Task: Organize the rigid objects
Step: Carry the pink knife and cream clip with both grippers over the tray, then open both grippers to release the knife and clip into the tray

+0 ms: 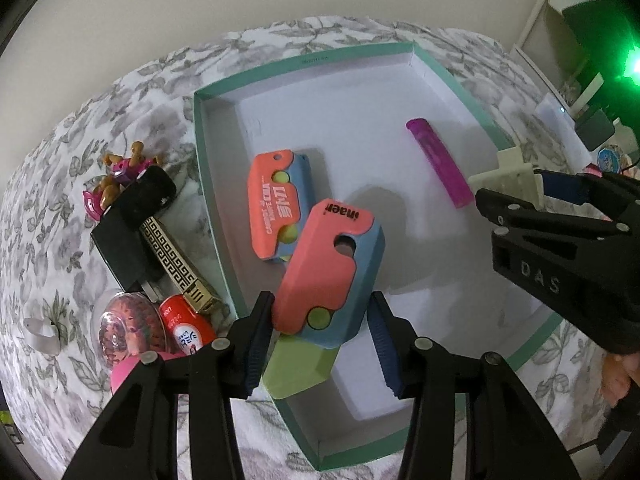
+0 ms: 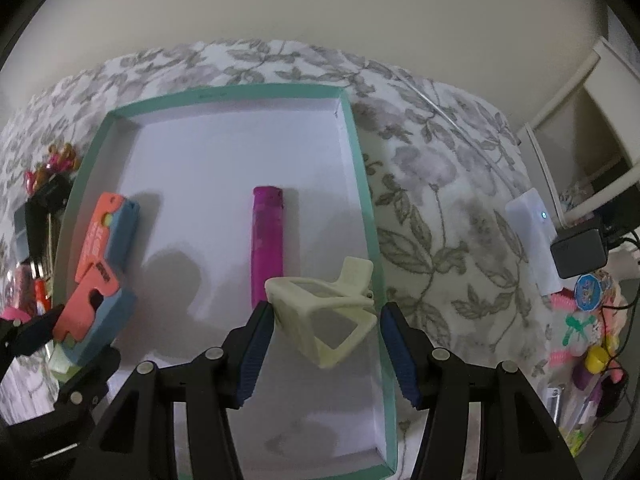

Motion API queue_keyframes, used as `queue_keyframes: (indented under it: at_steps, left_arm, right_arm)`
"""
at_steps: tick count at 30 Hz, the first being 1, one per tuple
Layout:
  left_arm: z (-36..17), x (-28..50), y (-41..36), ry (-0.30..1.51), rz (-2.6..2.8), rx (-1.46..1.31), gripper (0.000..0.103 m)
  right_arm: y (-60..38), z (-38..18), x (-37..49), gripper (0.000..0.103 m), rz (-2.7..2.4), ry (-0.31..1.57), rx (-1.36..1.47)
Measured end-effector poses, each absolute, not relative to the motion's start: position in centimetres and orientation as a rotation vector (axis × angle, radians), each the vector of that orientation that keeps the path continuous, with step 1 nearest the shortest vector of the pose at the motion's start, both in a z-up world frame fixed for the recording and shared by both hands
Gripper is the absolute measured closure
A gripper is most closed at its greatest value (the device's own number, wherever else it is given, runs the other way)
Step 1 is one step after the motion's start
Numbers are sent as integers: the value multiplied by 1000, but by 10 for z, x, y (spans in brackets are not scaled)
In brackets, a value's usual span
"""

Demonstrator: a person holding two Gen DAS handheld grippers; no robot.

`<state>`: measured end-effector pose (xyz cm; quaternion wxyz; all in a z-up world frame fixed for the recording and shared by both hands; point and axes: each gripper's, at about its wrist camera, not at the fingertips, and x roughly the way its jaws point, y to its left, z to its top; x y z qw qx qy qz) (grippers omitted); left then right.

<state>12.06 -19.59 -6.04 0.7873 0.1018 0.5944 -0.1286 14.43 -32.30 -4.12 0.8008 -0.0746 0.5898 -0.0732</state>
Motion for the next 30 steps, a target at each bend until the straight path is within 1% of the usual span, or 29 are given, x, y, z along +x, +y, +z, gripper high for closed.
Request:
queue_keyframes:
  at_steps: [6,18,30]
  left_arm:
    - [-74,121,-199,1318,-288,238,54]
    - [-78,121,-197,1331,-286,220,54]
    - [-78,122,-197,1338,-283,210,54]
  right_arm:
    - [-319,-44,144,44,-89,1297,-108]
    - [-314,-57,140,44,-61,1365,-209]
    - [-310,-57,138,43,-55,1366,-226]
